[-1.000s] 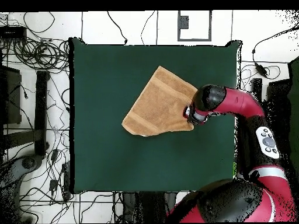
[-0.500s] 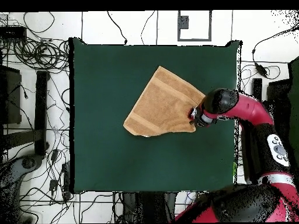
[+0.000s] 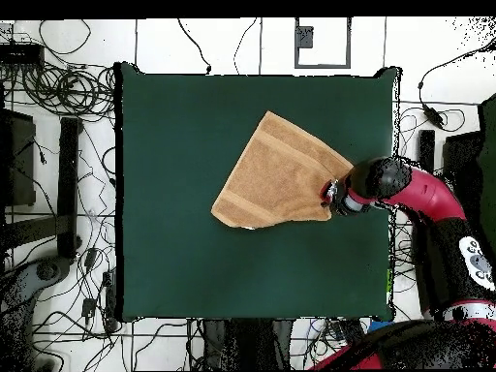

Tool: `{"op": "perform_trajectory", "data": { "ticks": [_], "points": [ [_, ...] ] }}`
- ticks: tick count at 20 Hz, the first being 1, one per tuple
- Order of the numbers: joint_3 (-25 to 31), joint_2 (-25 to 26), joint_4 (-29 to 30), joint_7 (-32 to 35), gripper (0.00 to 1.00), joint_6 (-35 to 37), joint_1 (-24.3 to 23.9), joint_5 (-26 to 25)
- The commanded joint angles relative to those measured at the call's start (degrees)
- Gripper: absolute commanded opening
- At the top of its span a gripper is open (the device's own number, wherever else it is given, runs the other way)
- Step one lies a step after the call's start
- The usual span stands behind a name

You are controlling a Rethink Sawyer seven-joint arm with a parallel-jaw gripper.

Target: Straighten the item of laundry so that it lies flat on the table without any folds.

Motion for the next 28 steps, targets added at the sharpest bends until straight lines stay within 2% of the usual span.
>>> {"op": "perform_trajectory", "data": {
  "ticks": [1, 3, 5, 7, 9, 11, 13, 17, 18, 20, 21, 23, 25, 28],
  "points": [
    [1.6, 10.6, -0.8, -13.8, 0.0, -28.4, -2.0, -13.3],
    [3.4, 10.6, -0.6, -15.2, 0.0, -33.8, -2.8, -15.2],
    [6.0, 11.5, -2.2, -18.4, 0.0, -32.7, -3.8, -14.8],
    [7.3, 10.8, -2.9, -16.6, 0.0, -37.6, -3.5, -17.0],
    [9.5, 13.4, -7.1, -16.7, 0.0, -39.4, -3.0, -17.9],
    [11.7, 16.0, -11.5, -18.7, 0.0, -34.3, -2.4, -16.2],
    [12.9, 16.2, -14.6, -20.4, 0.0, -29.4, -1.2, -16.1],
    [17.9, 19.5, -22.6, -27.6, 0.0, -19.9, 0.3, -13.9],
    [18.6, 20.0, -23.6, -28.1, 0.0, -19.7, 0.6, -13.9],
    [19.6, 19.5, -23.5, -28.2, 0.0, -22.9, 1.0, -15.3],
    [19.8, 17.9, -21.0, -27.7, 0.0, -29.5, 0.8, -18.3],
    [18.1, 14.9, -18.7, -24.2, 0.0, -36.9, 2.1, -23.6],
    [17.3, 13.2, -18.0, -22.3, 0.0, -40.2, 3.1, -27.0],
    [15.1, 11.3, -18.8, -16.6, 0.0, -39.4, 5.6, -30.5]
  ]
}}
